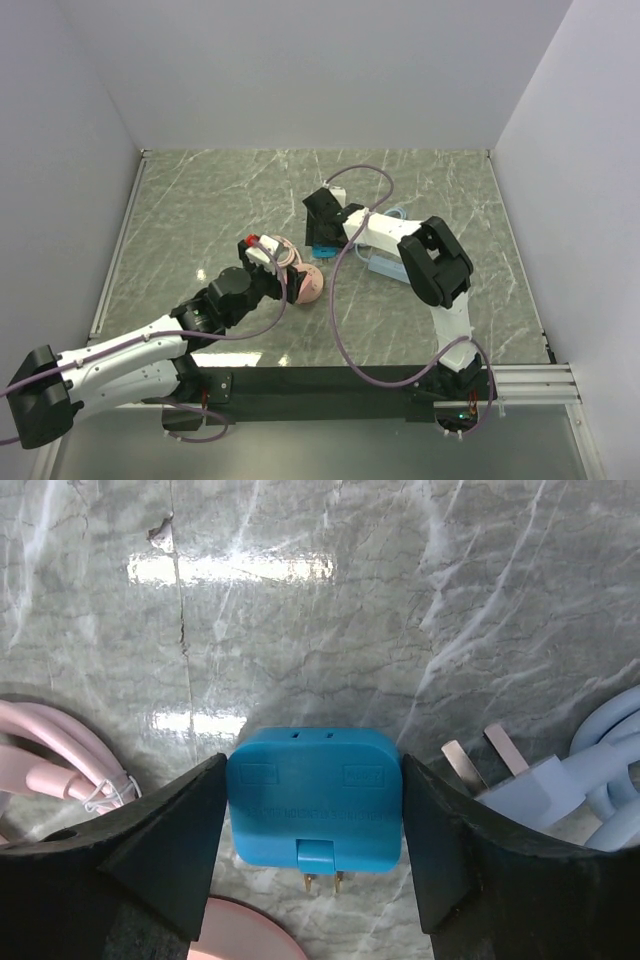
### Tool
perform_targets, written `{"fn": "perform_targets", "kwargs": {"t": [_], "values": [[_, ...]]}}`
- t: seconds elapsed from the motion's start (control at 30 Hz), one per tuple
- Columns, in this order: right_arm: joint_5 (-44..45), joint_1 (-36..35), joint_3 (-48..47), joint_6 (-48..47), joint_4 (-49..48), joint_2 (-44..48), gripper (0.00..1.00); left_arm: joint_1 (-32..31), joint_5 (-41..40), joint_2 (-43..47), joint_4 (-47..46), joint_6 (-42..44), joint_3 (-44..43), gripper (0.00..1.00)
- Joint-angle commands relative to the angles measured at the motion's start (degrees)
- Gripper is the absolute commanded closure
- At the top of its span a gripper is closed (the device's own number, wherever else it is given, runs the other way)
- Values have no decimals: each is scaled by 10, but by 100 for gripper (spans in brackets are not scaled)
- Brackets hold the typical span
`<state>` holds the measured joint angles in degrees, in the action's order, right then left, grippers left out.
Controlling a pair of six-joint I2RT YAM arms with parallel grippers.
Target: Insert the plug
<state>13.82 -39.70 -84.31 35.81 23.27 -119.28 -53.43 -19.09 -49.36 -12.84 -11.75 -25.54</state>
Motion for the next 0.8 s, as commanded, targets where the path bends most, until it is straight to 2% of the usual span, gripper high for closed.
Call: {"fn": "perform_targets", "kwargs": {"t": [0.0, 0.07, 0.1, 0.2, 0.3, 0.43, 0.63, 0.77], "values": [[9, 11, 35, -19, 10, 8, 49, -8, -4, -13, -9, -6, -8, 1], [2, 18, 47, -34, -9, 33, 54, -17, -34, -30, -3, -4, -21, 1], [1, 24, 52, -40, -14, 41, 60, -25, -36, -36, 0, -3, -24, 1], [-12, 34, 50, -65, -21, 63, 72, -31, -18, -59, -7, -5, -28, 1], [-31, 45, 49, -90, -30, 84, 78, -32, -7, -71, -17, -12, -24, 1], [-94, 70, 77, -116, -71, 121, 81, -32, 21, -91, -32, -18, -23, 1], [-217, 97, 157, -162, -167, 212, 84, -33, -22, -145, -1, -40, -43, 1], [-293, 122, 203, -189, -232, 272, 84, -41, -80, -168, 11, -61, -46, 0]]}}
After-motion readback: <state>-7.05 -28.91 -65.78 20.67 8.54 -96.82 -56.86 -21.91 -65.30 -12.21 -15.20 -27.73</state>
